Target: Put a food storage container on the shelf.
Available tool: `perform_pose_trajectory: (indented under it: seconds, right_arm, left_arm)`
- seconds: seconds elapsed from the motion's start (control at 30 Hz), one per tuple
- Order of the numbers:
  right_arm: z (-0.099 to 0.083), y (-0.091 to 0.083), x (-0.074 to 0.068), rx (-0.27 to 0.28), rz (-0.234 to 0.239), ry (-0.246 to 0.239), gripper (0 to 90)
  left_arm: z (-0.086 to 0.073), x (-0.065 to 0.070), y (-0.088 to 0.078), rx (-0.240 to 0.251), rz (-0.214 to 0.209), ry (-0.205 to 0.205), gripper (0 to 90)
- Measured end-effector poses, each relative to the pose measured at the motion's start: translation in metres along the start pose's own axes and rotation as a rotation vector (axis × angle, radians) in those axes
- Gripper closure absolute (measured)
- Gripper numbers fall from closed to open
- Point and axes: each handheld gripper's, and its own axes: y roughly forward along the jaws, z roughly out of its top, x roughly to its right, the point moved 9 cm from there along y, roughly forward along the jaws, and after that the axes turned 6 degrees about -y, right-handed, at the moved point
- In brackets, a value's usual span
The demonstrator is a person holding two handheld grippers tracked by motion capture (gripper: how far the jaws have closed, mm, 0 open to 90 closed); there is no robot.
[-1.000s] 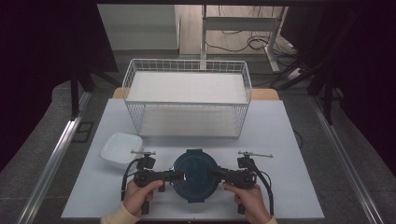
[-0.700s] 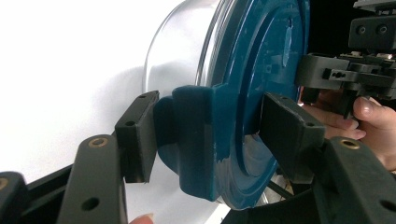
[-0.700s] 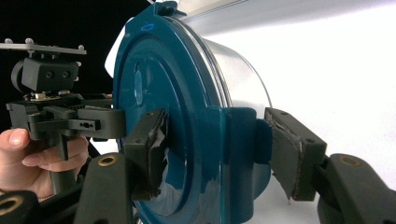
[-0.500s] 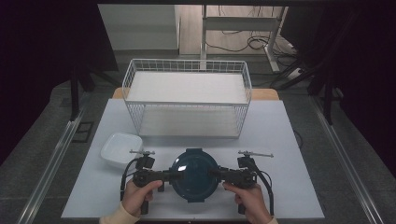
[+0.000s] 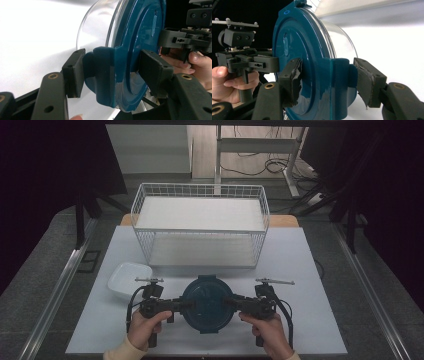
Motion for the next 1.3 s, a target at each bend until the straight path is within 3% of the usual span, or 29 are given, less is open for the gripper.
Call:
perform_pose_trajectory:
  seconds: [0.33, 0.8, 1.3]
  right_arm:
    - [0.02, -0.003, -0.006, 0.02, 0.003, -0.029, 41.3]
    - [0.064, -0.017, -0.029, 0.071, 0.02, -0.082, 41.6]
    - [0.104, -0.028, -0.047, 0.101, 0.01, -0.135, 42.0]
  left_arm:
    - [0.015, 0.008, -0.007, 0.018, 0.002, 0.015, 40.2]
    - [0.055, 0.039, -0.032, 0.065, 0.011, 0.091, 40.5]
    - [0.088, 0.06, -0.048, 0.098, -0.02, 0.118, 40.7]
